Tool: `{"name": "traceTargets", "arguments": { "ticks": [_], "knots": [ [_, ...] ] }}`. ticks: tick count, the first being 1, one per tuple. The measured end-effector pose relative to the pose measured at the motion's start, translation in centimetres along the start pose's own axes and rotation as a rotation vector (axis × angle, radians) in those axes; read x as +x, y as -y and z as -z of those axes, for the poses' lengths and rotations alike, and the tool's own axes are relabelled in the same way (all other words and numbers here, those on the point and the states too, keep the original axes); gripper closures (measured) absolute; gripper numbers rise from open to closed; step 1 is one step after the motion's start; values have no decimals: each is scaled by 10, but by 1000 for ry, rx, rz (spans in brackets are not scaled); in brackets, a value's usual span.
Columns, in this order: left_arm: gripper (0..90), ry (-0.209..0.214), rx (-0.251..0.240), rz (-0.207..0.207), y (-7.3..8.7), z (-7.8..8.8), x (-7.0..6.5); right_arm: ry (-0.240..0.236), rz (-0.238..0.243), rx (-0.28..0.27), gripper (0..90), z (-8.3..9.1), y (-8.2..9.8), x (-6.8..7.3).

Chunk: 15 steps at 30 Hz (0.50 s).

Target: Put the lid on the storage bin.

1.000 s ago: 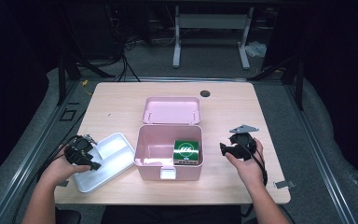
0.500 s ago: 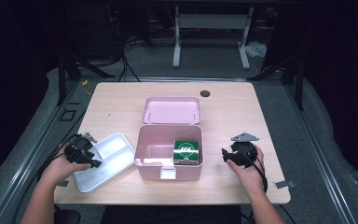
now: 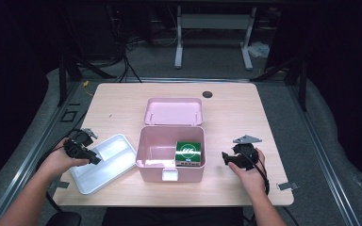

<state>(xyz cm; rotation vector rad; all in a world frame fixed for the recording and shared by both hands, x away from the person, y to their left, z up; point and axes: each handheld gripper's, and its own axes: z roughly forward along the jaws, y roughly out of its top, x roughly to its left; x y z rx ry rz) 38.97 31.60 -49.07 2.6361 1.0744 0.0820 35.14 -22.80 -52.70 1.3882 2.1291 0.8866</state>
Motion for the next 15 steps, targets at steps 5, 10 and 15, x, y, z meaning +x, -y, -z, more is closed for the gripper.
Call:
{"name": "traceTargets", "arguments": {
  "ticks": [5, 10, 15],
  "knots": [
    [660, 8, 89, -50, -13, -3, -6, -6, -1, -1, 333, -1, 0, 1],
    [698, -2, 156, -76, -21, -15, -9, -6, 0, 0, 333, 0, 1, 0],
    [730, 22, 194, -108, -22, -27, -8, -17, 2, -1, 336, 0, 1, -1]
  ]
}}
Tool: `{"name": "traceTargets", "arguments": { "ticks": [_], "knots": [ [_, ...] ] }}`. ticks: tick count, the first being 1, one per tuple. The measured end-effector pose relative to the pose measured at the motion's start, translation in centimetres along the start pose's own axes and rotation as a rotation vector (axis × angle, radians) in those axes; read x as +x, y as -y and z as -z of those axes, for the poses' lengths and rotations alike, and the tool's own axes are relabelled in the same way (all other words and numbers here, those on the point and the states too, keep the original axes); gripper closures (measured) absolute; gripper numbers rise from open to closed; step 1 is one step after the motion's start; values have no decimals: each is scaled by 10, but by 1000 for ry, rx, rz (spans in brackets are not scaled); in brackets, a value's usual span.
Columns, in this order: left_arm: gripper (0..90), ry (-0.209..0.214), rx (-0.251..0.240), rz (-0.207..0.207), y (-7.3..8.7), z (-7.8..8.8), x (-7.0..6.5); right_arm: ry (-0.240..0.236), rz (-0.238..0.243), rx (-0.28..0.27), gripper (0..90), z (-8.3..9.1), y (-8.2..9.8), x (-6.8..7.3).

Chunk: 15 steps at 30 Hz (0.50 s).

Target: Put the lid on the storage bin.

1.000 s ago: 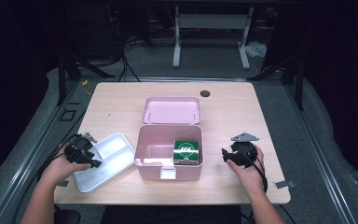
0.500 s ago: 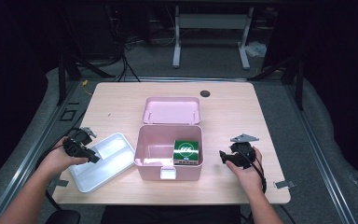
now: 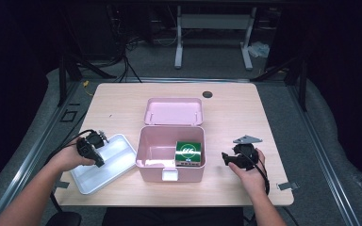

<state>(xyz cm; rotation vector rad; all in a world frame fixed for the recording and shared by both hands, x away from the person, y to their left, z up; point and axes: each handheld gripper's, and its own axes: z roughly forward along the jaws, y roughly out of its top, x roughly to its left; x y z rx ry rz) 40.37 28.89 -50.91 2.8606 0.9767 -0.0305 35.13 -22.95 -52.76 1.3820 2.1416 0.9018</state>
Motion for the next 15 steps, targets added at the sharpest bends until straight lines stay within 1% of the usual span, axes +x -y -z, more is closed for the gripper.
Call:
{"name": "traceTargets", "arguments": {
  "ticks": [3, 5, 7, 9, 12, 13, 15],
  "knots": [
    [778, -8, 17, -11, -1, -4, 0, 0, 5, 3, 338, 0, 0, 0],
    [804, 5, 25, -10, -2, -7, 1, 1, 6, 5, 339, -1, 0, 0],
    [817, 4, 28, -8, -2, -9, 1, -1, 9, 5, 340, -1, 0, 1],
    [828, 13, 34, -8, -3, -10, 1, 0, 12, 6, 341, -2, 0, 1],
    [850, 12, 38, -10, -5, -11, 0, 5, 18, 9, 341, -2, 0, 2],
    [860, 4, 38, -18, -6, -12, 0, -1, 17, 9, 341, -2, 0, 2],
    [875, 6, 48, -16, -7, -13, 0, -4, 22, 15, 341, -2, 0, 2]
  ]
}}
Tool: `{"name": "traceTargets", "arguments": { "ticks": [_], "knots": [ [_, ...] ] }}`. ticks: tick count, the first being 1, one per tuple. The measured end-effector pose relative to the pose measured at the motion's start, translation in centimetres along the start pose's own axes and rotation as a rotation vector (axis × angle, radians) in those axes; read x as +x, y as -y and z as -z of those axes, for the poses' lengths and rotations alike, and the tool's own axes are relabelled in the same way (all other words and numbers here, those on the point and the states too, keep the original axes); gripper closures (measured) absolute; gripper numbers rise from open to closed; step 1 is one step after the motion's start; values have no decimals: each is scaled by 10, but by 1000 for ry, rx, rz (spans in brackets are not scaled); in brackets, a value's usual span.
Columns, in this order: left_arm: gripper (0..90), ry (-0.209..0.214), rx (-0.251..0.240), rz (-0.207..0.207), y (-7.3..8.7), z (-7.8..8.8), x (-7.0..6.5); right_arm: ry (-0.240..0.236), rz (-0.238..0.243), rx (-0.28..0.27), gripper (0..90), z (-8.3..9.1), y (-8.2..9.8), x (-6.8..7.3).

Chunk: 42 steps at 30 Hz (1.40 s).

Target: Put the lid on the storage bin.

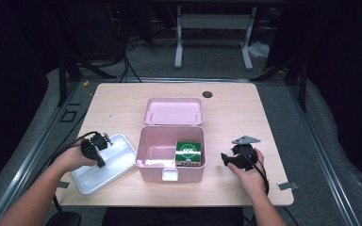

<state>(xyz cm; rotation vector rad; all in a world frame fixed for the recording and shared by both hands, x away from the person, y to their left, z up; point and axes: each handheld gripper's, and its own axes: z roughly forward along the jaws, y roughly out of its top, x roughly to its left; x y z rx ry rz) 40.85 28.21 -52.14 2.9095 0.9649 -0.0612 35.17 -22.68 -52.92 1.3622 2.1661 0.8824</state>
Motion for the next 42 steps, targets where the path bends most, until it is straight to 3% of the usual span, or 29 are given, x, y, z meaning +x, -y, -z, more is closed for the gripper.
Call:
{"name": "traceTargets", "arguments": {
  "ticks": [13, 24, 42],
  "knots": [
    [890, -16, 29, 0, -3, 1, -1, -2, 5, -2, 346, -1, 0, 1],
    [892, 0, 29, 15, 0, 12, 1, -1, 3, -2, 348, -1, 0, 0],
    [892, -52, -1, 24, 11, 79, 0, -1, 1, 1, 348, 0, 0, 0]
  ]
}}
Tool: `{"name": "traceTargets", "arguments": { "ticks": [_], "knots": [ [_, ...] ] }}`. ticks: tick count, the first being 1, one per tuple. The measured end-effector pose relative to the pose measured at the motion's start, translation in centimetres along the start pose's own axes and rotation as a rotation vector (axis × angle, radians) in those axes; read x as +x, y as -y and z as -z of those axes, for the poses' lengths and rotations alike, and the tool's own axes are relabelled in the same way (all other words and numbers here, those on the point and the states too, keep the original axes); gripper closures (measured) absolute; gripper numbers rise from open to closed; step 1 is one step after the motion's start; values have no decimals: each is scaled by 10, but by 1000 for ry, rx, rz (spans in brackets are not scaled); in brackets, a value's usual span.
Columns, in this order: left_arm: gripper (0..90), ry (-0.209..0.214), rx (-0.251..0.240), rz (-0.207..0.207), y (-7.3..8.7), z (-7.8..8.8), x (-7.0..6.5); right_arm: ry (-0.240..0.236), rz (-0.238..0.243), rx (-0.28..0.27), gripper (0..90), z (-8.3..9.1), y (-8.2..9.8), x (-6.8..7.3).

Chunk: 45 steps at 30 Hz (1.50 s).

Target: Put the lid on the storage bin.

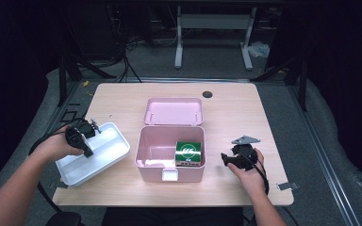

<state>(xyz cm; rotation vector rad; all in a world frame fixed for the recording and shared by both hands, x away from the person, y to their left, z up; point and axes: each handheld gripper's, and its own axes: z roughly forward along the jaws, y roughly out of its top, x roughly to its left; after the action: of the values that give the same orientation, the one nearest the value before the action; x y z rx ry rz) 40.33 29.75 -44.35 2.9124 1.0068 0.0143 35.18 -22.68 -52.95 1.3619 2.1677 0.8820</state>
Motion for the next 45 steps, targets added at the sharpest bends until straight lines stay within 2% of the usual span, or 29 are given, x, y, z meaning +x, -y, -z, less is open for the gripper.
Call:
{"name": "traceTargets", "arguments": {
  "ticks": [5, 16, 26, 35, 38, 40, 45],
  "knots": [
    [892, 0, -1, 0, 0, 9, -1, 6, 1, -5, 349, 0, 0, 0],
    [892, 14, 4, -17, -4, 15, -3, 11, 1, -5, 349, -1, 0, 0],
    [892, -6, 3, -37, -9, 30, -6, 11, 3, -3, 349, -1, 0, 0],
    [892, -26, -2, -63, -23, 48, -12, 4, 2, -2, 350, -1, 0, 0],
    [892, -30, -5, -83, -29, 54, -15, 14, 3, -1, 350, -1, 0, 0],
    [892, -34, -12, -96, -34, 59, -18, 0, 2, 1, 350, -1, 1, -1],
    [893, -45, -25, -125, -45, 67, -25, 2, 2, 0, 351, -1, 1, -1]
  ]
}}
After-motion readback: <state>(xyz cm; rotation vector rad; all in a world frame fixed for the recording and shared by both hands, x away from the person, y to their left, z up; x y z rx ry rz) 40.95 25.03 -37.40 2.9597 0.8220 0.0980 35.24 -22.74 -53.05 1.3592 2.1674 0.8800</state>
